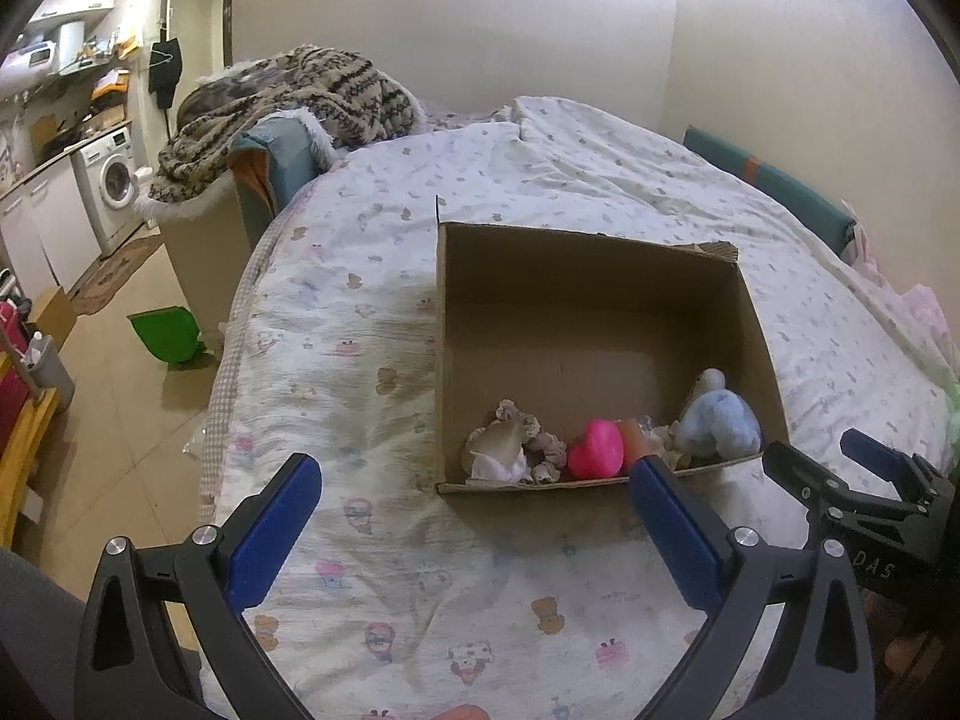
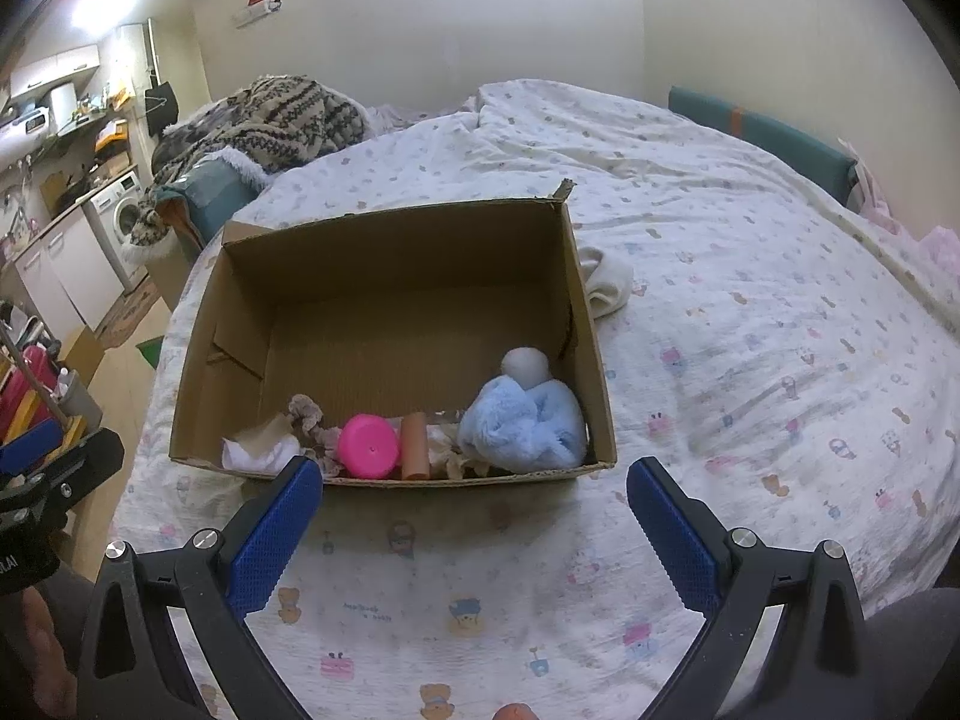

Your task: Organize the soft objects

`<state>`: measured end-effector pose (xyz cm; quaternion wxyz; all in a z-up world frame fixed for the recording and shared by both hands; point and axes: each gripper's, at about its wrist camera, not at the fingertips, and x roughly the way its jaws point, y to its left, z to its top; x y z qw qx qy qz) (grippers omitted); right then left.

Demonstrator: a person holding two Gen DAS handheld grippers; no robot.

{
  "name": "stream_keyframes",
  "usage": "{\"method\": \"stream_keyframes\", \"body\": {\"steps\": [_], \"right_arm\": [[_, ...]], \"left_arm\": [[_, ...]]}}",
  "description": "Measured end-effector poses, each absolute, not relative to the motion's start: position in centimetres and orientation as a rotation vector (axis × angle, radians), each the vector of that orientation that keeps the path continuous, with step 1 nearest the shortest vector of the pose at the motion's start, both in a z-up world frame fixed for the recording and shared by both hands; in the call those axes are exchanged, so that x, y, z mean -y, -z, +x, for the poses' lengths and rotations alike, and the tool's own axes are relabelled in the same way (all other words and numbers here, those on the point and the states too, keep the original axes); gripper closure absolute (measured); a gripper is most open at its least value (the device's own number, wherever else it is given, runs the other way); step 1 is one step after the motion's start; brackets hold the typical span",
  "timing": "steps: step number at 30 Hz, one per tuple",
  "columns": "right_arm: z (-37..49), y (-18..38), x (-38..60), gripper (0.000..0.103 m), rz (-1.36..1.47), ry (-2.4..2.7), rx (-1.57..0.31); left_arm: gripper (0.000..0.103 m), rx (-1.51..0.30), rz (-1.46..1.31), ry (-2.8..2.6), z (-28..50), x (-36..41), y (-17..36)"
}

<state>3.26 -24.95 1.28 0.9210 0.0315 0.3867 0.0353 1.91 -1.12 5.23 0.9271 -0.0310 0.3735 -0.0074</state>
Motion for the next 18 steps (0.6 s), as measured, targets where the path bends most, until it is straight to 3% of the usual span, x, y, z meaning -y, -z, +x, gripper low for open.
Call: {"method": "stream_keyframes", "body": {"steps": [18], "right_arm": [[3.43,-1.25,24.69,0.000,0.052,-0.086,-0.802]], "left_arm": [[0.001,-0.785,-0.081,0.012,2.29,0.77,-5.01]]}}
